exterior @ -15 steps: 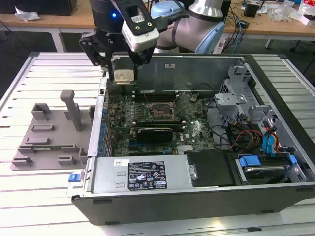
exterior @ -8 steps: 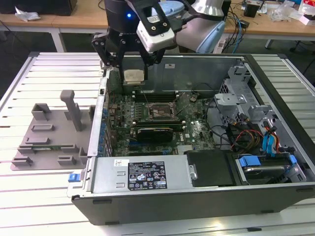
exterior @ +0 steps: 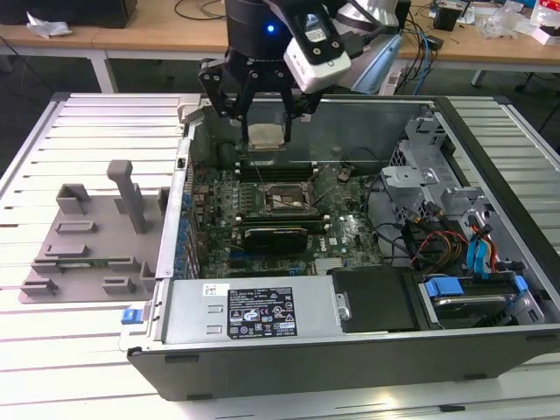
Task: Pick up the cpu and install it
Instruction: 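Pick up the cpu and move it towards the insertion slot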
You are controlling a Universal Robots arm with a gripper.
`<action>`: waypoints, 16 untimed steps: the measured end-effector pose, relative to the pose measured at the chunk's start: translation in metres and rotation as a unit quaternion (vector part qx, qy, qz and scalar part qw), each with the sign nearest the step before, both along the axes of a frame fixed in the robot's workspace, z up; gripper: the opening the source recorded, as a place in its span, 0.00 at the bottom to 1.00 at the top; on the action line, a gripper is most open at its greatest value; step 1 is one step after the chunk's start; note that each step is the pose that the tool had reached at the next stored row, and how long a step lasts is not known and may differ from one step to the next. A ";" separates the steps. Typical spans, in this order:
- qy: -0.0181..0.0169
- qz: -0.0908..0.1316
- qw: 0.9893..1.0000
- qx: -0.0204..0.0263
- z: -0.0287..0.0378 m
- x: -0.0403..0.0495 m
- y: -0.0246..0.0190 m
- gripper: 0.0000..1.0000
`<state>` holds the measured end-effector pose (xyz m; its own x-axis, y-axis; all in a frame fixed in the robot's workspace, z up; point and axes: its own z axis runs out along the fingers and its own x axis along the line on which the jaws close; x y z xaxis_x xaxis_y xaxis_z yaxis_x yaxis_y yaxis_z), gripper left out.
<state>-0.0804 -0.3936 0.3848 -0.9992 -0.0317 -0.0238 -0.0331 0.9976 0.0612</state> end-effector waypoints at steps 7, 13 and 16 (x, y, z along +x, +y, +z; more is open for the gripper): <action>0.000 0.000 1.000 0.000 0.0000 0.0296 0.0000 0.55; 0.000 0.000 1.000 0.000 -0.0152 0.0345 0.0008 0.55; 0.000 0.000 1.000 0.000 -0.0227 0.0352 0.0060 0.55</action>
<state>-0.0452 -0.3876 0.3621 -0.9992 -0.0319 -0.0238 -0.0333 0.9976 0.0613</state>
